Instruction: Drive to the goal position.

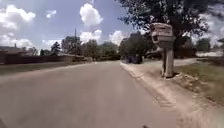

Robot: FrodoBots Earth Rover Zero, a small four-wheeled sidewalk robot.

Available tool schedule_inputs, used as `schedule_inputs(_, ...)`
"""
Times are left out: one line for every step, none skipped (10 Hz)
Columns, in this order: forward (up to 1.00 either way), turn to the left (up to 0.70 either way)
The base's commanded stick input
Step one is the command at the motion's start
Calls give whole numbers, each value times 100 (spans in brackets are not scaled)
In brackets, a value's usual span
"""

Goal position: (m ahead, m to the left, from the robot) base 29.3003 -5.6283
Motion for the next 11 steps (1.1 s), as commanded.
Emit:
schedule_inputs(85,0)
schedule_inputs(85,0)
schedule_inputs(85,0)
schedule_inputs(85,0)
schedule_inputs(85,0)
schedule_inputs(85,0)
schedule_inputs(85,0)
schedule_inputs(85,0)
schedule_inputs(85,0)
schedule_inputs(85,0)
schedule_inputs(85,0)
